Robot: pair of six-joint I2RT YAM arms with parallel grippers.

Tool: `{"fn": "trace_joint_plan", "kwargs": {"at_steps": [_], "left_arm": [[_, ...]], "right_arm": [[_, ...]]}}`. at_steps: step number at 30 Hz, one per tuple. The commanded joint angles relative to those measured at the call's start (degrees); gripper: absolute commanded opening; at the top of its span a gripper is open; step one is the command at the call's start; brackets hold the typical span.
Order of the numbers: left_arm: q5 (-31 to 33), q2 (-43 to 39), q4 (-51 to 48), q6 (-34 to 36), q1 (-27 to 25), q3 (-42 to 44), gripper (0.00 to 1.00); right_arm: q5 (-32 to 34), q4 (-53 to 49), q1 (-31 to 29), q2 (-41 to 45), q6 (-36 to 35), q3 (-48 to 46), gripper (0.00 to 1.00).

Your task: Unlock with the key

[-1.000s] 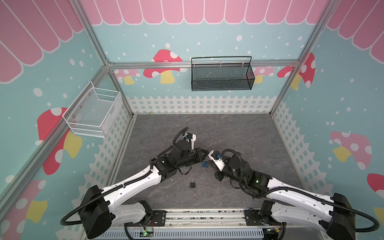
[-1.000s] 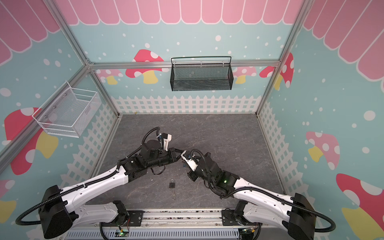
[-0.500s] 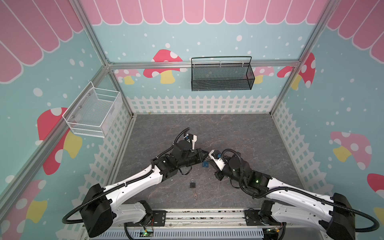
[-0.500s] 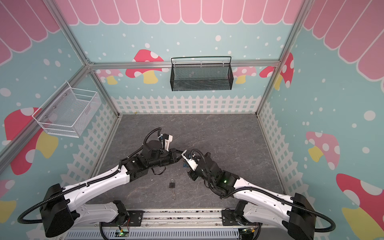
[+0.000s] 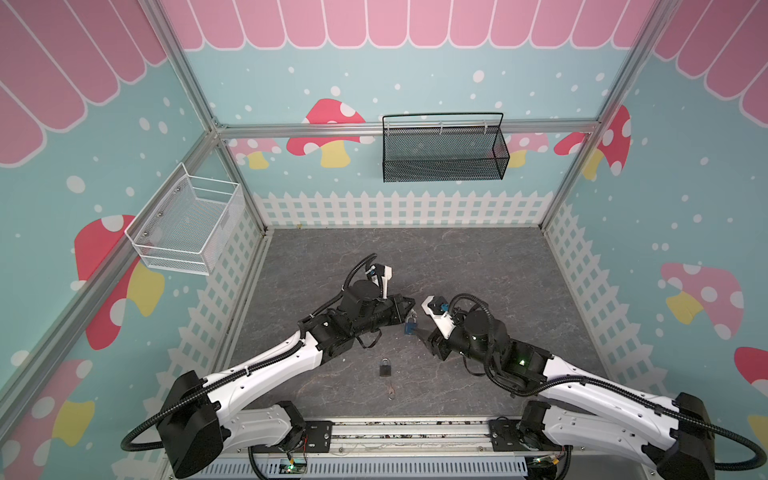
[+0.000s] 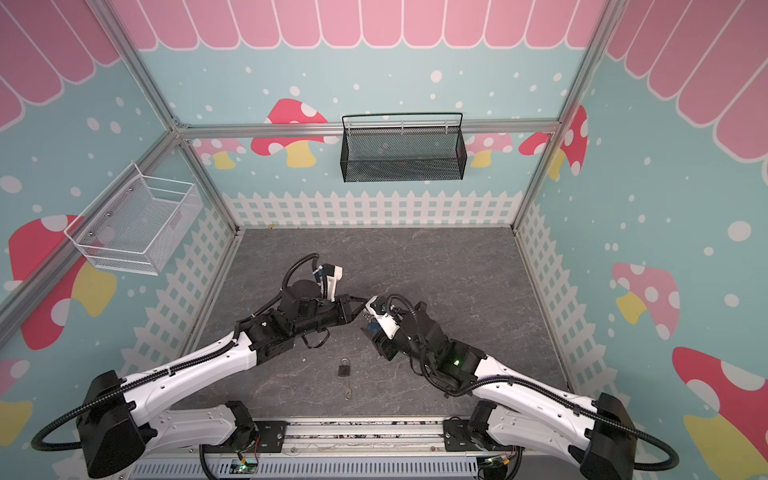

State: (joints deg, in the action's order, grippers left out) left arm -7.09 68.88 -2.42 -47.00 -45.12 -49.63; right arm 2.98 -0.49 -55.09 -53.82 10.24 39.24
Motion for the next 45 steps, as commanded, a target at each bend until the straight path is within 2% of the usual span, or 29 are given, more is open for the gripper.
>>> {"fn": "trace_joint_plan", "kwargs": {"at_steps": [1, 3, 5, 10, 14, 20, 27, 29, 45], "left_arm": [[1.2, -2.9, 8.5, 6.4, 0.5, 0.1, 0.0], [-1.2, -3.5, 13.0, 8.8, 0.5, 0.9, 0.0], [-2.7, -3.7, 16.0, 10.1, 0.5, 1.3, 0.0], [-6.5, -3.3, 20.6, 10.9, 0.4, 1.1, 0.0], [-7.3, -2.9, 22.6, 10.6, 0.4, 1.4, 0.0], [-9.0, -2.4, 25.8, 10.3, 0.4, 1.6, 0.0], [-10.7, -1.1, 27.2, 9.7, 0.4, 1.4, 0.0], [-11.3, -0.9, 27.6, 9.7, 0.4, 1.4, 0.0], [-11.5, -1.6, 27.4, 10.4, 0.4, 2.1, 0.0]], "right_arm": [[-13.6, -0.2, 4.7, 3.3, 4.3, 3.0, 0.68], [-24.0, 0.7, 10.5, 3.9, 8.0, 3.7, 0.68], [-31.3, 2.2, 14.7, 4.0, 11.4, 4.2, 0.67], [-43.5, 7.3, 21.8, 2.3, 18.8, 4.8, 0.64], [-51.8, 18.9, 25.4, -0.1, 27.7, 2.2, 0.59], [-54.8, 29.1, 26.2, -3.3, 35.6, 0.1, 0.5], [-53.4, 33.0, 26.1, -4.9, 39.1, -1.5, 0.36], [-53.4, 35.9, 26.1, -5.3, 40.8, -2.0, 0.35], [-52.1, 37.7, 26.2, -5.5, 42.3, -2.7, 0.23]]}}
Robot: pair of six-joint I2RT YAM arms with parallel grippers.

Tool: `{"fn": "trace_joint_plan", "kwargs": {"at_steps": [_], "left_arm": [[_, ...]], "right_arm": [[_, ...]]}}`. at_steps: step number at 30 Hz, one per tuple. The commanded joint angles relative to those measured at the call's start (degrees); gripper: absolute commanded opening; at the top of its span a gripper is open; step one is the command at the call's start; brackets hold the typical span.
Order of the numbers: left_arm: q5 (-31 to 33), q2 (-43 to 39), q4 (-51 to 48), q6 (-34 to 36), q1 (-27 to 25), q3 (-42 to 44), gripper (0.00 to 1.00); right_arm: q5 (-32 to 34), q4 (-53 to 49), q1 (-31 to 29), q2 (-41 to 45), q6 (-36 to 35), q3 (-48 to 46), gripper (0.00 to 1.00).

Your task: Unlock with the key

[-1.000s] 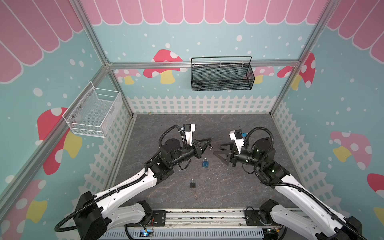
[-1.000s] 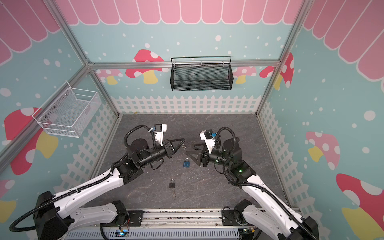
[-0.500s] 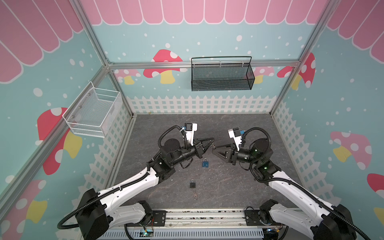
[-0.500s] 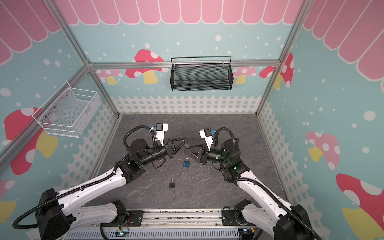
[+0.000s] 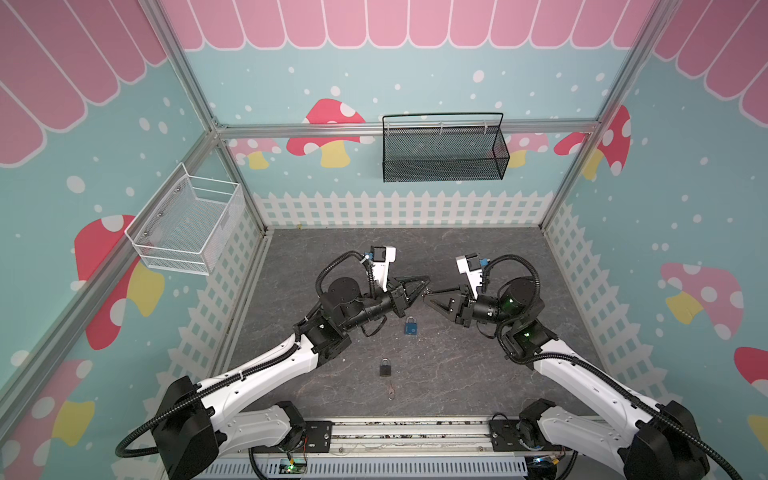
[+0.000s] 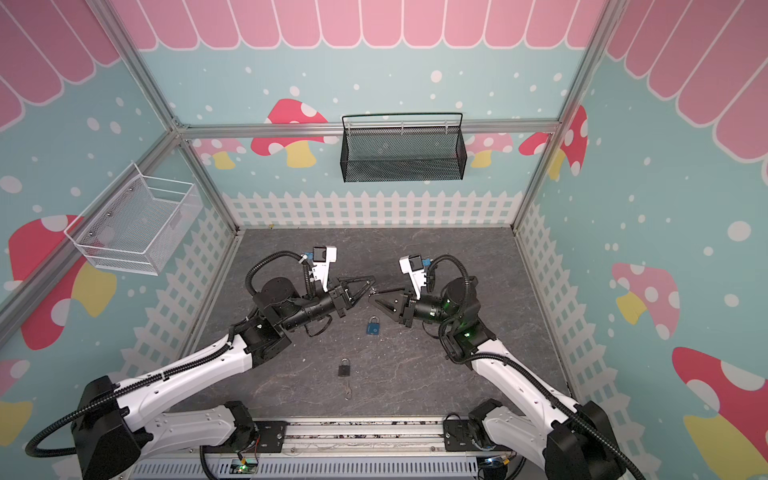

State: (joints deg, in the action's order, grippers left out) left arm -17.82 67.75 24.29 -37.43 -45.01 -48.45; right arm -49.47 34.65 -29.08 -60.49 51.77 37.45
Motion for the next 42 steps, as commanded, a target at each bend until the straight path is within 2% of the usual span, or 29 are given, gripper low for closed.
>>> {"fn": "trace_joint_plan", "kwargs": {"at_steps": [1, 3, 6, 12, 20, 27, 28, 31, 32, 35, 39, 42], "left_arm": [[-0.7, -0.6, 0.7, 0.8, 0.3, 1.0, 0.0], [-0.6, -0.6, 0.7, 0.8, 0.3, 1.2, 0.0], [-0.7, -0.8, 0.7, 0.7, 0.3, 1.4, 0.0], [-0.4, -1.3, 0.2, 1.2, 0.3, 1.5, 0.0], [0.6, -2.0, -1.0, 2.3, 0.3, 1.2, 0.0], [1.4, -1.7, -2.8, 2.4, 0.3, 0.3, 0.0], [2.0, -1.8, -3.5, 2.4, 0.3, 0.1, 0.07], [4.2, -2.8, -5.5, 2.1, 0.4, -0.1, 0.44], [5.0, -3.2, -6.2, 2.1, 0.4, -0.1, 0.49], [9.0, -4.9, -11.0, 1.8, 0.5, 0.0, 0.55], [17.5, -4.6, -25.8, 1.5, 0.5, -2.5, 0.59], [21.0, -2.3, -36.5, 0.8, 0.5, -5.3, 0.63]], "right_arm": [[0.6, 2.4, 0.1, 1.3, 0.9, -1.0, 0.23], [1.2, 2.4, 0.2, 1.3, 1.2, -1.2, 0.26], [1.7, 2.7, 0.2, 1.3, 1.9, -1.3, 0.26], [1.8, 2.6, 0.2, 1.0, 2.2, -1.3, 0.19], [2.6, 2.3, 0.2, 0.7, 2.0, -1.6, 0.02], [4.7, 0.1, 0.2, 2.3, 0.5, -2.2, 0.0], [5.2, -1.2, 0.3, 2.7, -0.2, -2.2, 0.0], [7.1, -6.2, 0.8, 4.0, -2.6, -2.2, 0.0], [7.5, -7.4, 1.0, 4.4, -2.9, -2.5, 0.0], [7.8, -11.2, 2.1, 5.3, -3.9, -3.5, 0.0], [7.9, -19.6, 3.3, 5.8, -7.0, -4.4, 0.0], [9.0, -25.2, 3.9, 6.5, -9.1, -6.0, 0.0]]}}
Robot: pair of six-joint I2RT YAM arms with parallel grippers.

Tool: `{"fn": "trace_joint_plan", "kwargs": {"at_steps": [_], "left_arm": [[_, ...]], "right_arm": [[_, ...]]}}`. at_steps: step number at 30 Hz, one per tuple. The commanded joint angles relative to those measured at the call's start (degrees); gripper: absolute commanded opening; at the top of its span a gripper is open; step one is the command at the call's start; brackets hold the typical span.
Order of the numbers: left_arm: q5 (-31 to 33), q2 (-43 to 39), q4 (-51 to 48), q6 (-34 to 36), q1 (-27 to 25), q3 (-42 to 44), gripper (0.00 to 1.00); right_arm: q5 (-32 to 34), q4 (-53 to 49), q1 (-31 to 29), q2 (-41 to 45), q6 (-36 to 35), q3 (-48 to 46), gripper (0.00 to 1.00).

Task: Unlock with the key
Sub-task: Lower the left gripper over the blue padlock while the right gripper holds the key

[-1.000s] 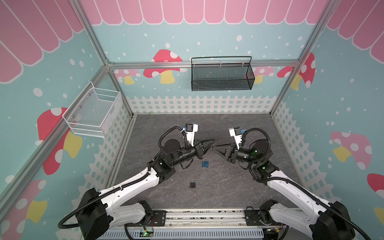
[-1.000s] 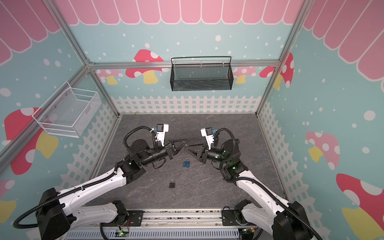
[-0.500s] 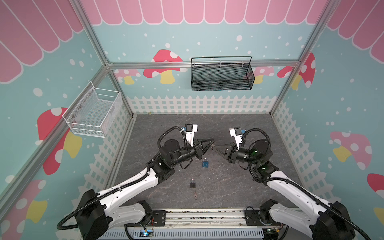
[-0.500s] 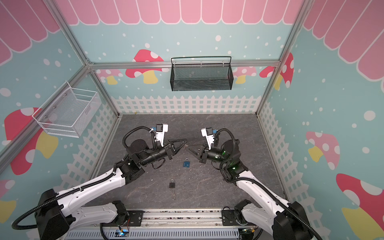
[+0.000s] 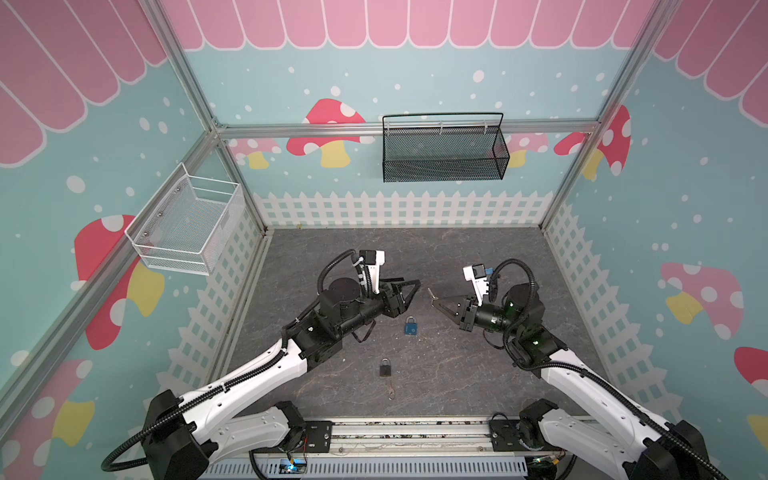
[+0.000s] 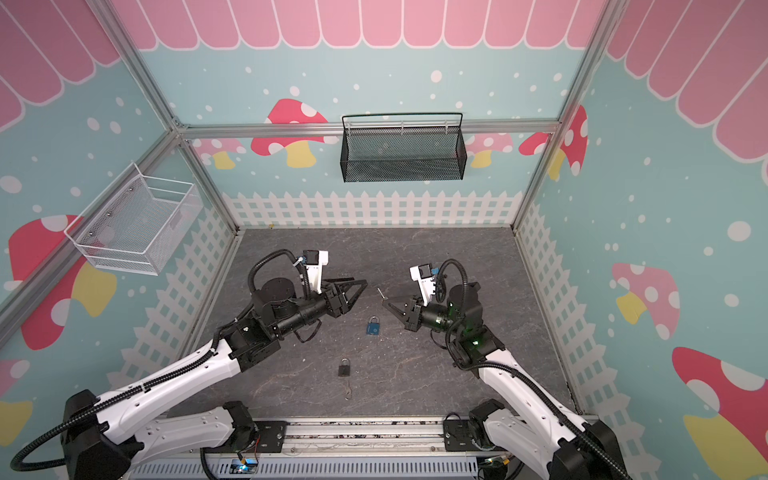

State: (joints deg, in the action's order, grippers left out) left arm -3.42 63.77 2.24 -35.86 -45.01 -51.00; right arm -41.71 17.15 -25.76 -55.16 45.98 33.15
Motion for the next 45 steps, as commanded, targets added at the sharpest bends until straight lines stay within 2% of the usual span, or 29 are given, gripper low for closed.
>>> {"fn": "trace_joint_plan", "kwargs": {"at_steps": [1, 4, 13, 21, 28, 35, 45], "left_arm": [[7.0, 2.9, -17.2, -0.9, 0.4, -3.3, 0.65], [7.1, 7.7, -23.8, -1.3, 0.2, -5.3, 0.7], [9.8, 27.7, -38.6, 2.3, -2.9, -17.3, 0.7], [11.5, 42.0, -42.3, 0.4, -3.3, -25.5, 0.68], [10.5, 47.3, -42.3, -2.5, -3.6, -28.2, 0.65], [9.1, 50.8, -42.4, -2.4, -4.6, -29.9, 0.63], [11.4, 53.4, -42.8, -4.5, -4.7, -30.7, 0.54]], "right_arm": [[2.6, -9.6, 0.7, 1.7, -3.7, -2.7, 0.0], [5.7, -12.8, 1.4, 2.8, -4.5, -5.8, 0.0], [10.9, -17.2, 1.6, 2.0, -4.1, -10.7, 0.0], [10.4, -17.0, 1.5, -1.5, -3.9, -11.4, 0.0], [10.3, -16.5, 1.5, -2.9, -4.7, -10.9, 0.0], [9.7, -15.0, 1.5, -3.4, -4.9, -11.0, 0.0], [10.1, -14.9, 1.5, -2.8, -4.7, -11.4, 0.0]]}}
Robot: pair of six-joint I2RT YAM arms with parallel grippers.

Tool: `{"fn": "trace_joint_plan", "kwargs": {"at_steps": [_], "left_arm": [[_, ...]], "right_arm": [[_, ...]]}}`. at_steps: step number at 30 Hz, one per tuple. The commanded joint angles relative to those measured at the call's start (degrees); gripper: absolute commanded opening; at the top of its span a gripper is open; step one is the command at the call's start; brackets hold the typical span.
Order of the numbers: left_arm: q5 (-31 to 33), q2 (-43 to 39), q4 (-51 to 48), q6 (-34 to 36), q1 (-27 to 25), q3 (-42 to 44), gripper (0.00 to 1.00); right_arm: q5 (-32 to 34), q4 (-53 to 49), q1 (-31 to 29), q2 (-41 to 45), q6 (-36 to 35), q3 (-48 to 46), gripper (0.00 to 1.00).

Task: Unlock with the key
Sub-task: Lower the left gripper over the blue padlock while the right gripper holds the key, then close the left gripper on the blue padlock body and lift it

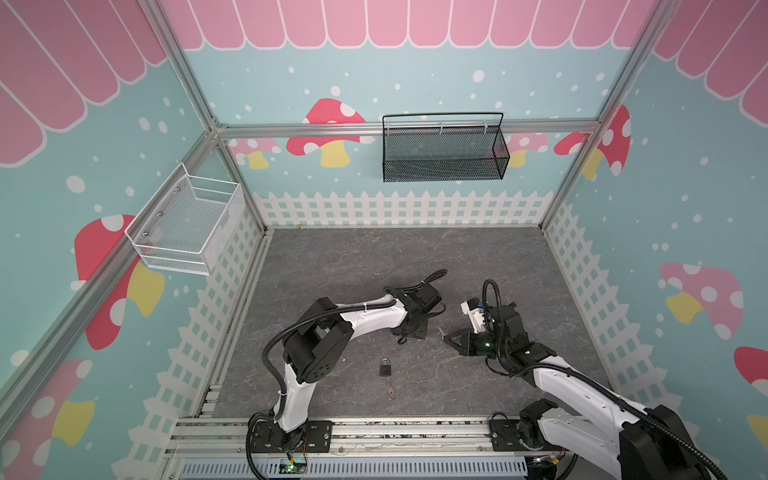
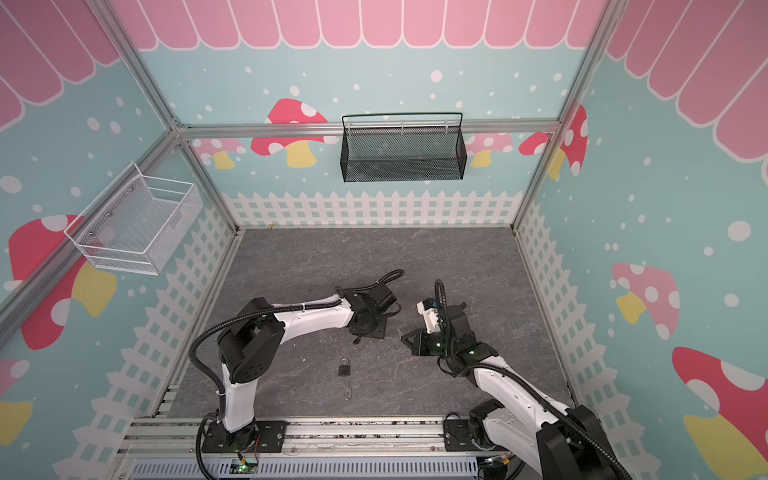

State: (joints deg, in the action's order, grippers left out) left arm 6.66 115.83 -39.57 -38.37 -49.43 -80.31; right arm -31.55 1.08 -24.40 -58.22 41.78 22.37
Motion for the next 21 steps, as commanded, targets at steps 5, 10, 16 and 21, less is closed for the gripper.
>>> {"fn": "trace_joint_plan", "kwargs": {"at_steps": [5, 10, 16, 21], "left_arm": [[1.8, 2.5, -0.8, -3.5, -0.3, -1.2, 0.52], [1.9, 2.3, 0.5, -4.8, -0.3, 0.0, 0.48], [2.8, 1.1, 2.9, -6.7, -0.3, 1.9, 0.37], [2.6, -1.0, 4.5, -8.7, -0.3, 3.2, 0.28]], "right_arm": [[0.3, 1.1, 0.1, 0.8, -0.5, -1.0, 0.0], [0.3, 1.1, 0.2, 1.6, -0.3, -1.1, 0.0], [0.2, 1.0, 0.2, 2.4, -0.6, -1.1, 0.0], [0.9, -0.6, 0.1, 3.2, -0.7, -0.7, 0.0]]}}
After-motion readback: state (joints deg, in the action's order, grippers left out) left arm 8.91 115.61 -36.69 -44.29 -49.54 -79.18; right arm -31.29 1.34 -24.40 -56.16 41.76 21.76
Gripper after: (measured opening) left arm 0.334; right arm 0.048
